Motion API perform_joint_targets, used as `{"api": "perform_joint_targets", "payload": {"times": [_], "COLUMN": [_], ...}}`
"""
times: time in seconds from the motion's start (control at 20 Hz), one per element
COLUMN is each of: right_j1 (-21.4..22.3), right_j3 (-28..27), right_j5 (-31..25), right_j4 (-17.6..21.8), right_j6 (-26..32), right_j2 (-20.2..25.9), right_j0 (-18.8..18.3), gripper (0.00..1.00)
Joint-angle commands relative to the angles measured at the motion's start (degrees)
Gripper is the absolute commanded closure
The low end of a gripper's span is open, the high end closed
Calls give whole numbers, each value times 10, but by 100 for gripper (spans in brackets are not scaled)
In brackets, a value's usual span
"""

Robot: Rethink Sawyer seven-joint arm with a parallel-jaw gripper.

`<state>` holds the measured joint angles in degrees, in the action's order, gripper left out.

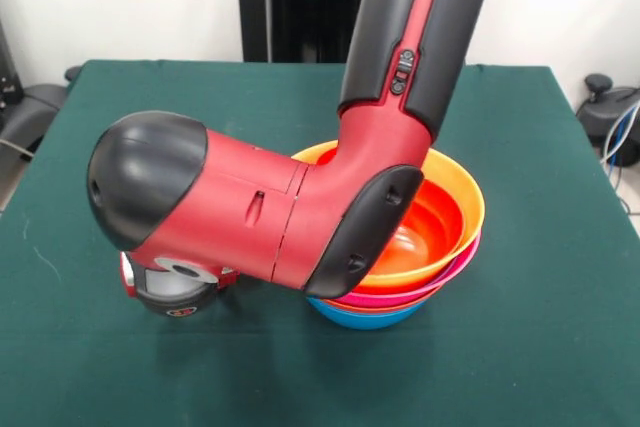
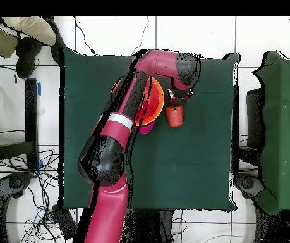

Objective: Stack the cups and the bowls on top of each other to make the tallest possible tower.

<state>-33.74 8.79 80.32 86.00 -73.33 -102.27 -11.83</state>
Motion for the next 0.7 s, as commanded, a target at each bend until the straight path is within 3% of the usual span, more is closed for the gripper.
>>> {"api": "perform_joint_targets", "payload": {"times": [0.05, 0.5, 0.55, 0.7], "right_j1": [-82, -89, -90, -91], "right_j3": [28, 15, 12, 20], "right_j5": [-82, -34, -27, -39], "right_j4": [22, 41, 45, 44], "right_j6": [51, 6, 6, -3], "right_j2": [44, 40, 40, 40], "right_j0": [8, 2, 0, 5], "gripper": [0, 0, 100, 100]}}
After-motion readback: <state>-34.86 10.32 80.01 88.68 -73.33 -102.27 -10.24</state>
